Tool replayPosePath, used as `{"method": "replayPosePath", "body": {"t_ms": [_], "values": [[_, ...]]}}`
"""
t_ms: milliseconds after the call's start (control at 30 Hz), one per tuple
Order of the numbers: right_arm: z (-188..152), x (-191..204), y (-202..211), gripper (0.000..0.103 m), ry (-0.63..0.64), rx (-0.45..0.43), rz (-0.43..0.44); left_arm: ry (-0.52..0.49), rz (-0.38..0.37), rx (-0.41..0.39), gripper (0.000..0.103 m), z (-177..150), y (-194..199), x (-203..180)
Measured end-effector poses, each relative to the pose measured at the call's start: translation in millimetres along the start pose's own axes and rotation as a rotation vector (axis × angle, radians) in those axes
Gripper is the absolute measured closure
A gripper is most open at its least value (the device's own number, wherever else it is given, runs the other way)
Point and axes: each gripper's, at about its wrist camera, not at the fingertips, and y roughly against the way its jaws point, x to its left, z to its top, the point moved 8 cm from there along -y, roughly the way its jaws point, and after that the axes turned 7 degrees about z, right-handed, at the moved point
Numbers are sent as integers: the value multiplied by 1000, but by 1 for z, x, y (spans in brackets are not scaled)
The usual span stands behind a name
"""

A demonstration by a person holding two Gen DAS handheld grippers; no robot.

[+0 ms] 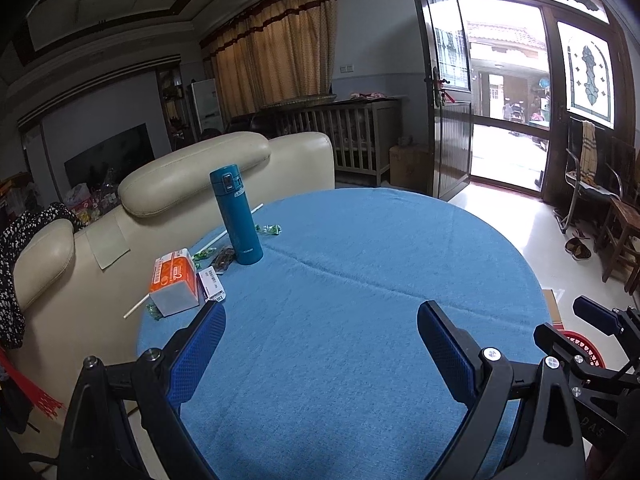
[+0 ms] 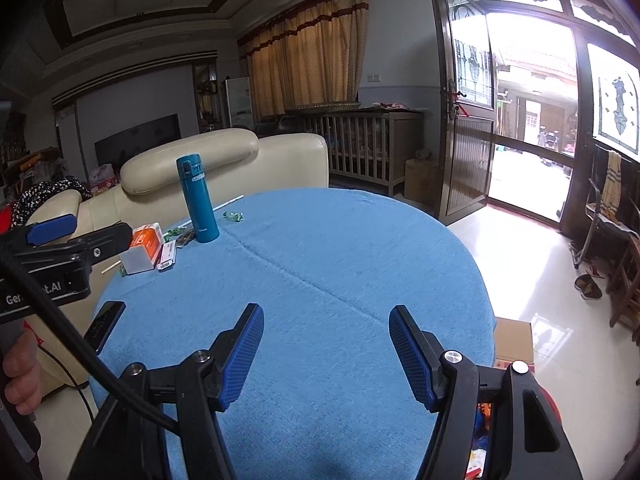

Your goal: Collect trash

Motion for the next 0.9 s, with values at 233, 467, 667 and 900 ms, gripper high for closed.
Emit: {"method": "replayPosePath", "body": {"t_ms": [233,467,667,900], "values": [[3,1,-10,34,0,9,1,-1,5,17,6,0,-9,3],[1,0,-18,34,-6,20,0,-1,6,26,6,2,-16,3],[1,-1,-24,34,-9,34,0,-4,4,39,6,2,-22,2],[1,-3,-33,34,-17,46,-4,-4,-6,52,6,2,-28,0]]}}
